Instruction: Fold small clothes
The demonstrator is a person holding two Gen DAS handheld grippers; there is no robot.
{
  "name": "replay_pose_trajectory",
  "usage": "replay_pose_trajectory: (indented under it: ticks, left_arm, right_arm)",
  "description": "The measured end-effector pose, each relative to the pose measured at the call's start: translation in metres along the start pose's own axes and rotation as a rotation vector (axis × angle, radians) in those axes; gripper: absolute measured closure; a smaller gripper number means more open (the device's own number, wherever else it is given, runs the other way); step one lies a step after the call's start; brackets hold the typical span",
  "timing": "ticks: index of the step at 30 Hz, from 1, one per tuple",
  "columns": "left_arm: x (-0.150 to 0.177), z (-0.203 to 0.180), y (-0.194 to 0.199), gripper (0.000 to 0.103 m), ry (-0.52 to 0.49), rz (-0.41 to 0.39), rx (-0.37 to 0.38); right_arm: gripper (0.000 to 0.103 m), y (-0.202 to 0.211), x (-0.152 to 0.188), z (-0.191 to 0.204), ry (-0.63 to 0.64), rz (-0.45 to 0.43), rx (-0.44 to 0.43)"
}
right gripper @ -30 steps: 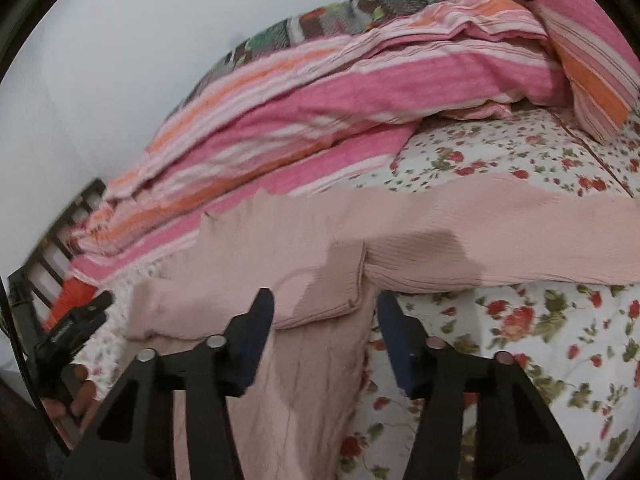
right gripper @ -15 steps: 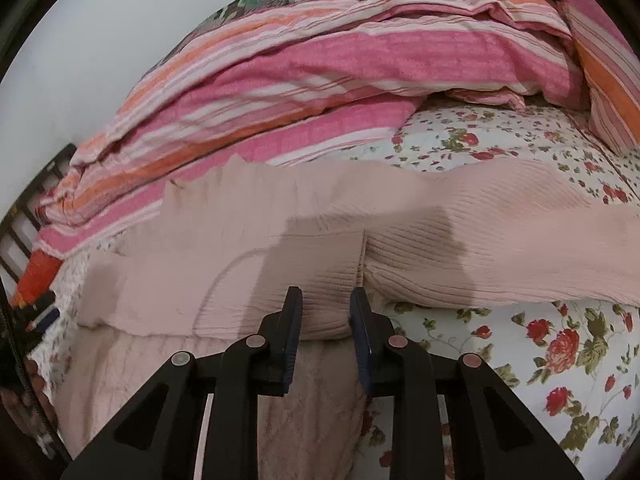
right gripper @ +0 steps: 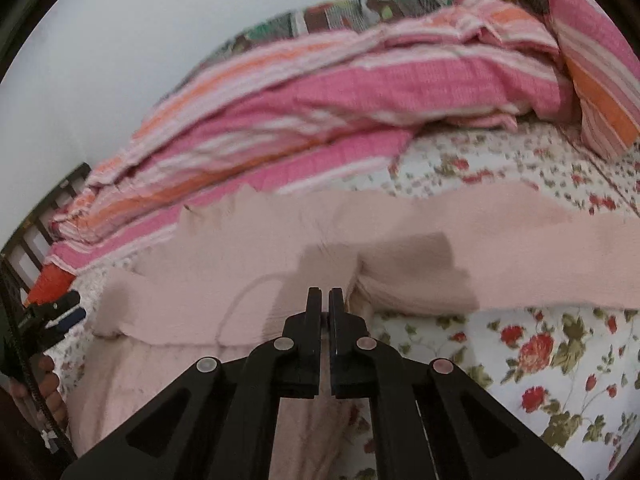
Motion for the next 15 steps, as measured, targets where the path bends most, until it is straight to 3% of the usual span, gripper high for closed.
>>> replay_pose_trajectory:
  ticks: [2, 4, 5, 6, 10, 13, 14, 15]
  left_arm:
    - [0.003, 0.004, -0.008, 0.027, 0.029, 0.027, -0.004]
    - [0.002, 0.009, -0.007, 0.027, 0.061, 0.021, 0.008]
    - [0.001, 0.011, -0.005, 0.027, 0.074, 0.015, 0.015]
    - [0.001, 0.014, -0.003, 0.027, 0.09, 0.009, 0.024]
    - [0.001, 0.024, 0.002, 0.027, 0.129, 0.001, 0.046]
    - [0.0, 0.029, 0.004, 0.027, 0.138, -0.004, 0.045]
    - [0.0, 0.03, 0.005, 0.027, 0.141, -0.007, 0.046]
    - [-0.001, 0.031, 0.006, 0.027, 0.142, -0.01, 0.051]
  right_arm:
    - [0.094, -0.003, 0.002, -0.002, -0.009, 0.026, -0.013]
    - [0.076, -0.001, 0.001, -0.002, -0.017, 0.019, -0.043]
    - [0.06, 0.0, 0.0, -0.001, -0.013, 0.011, -0.049]
    - [0.051, 0.001, -0.001, 0.002, -0.004, 0.002, -0.046]
    - [0.052, -0.01, 0.001, 0.015, 0.066, 0.035, -0.005]
    - [0.067, -0.027, 0.009, 0.014, 0.095, 0.098, 0.057]
    - [0.083, -0.026, 0.009, 0.014, 0.094, 0.09, 0.053]
    - [0.091, -0.024, 0.009, 0.013, 0.091, 0.08, 0.039]
Point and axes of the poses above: each gripper's, at about its wrist camera, not at the fingertips, and y roughly against the way its jaws point, z to its left, x to its underside, the point moved 6 cm from there along -y, roughly the way its jaws point
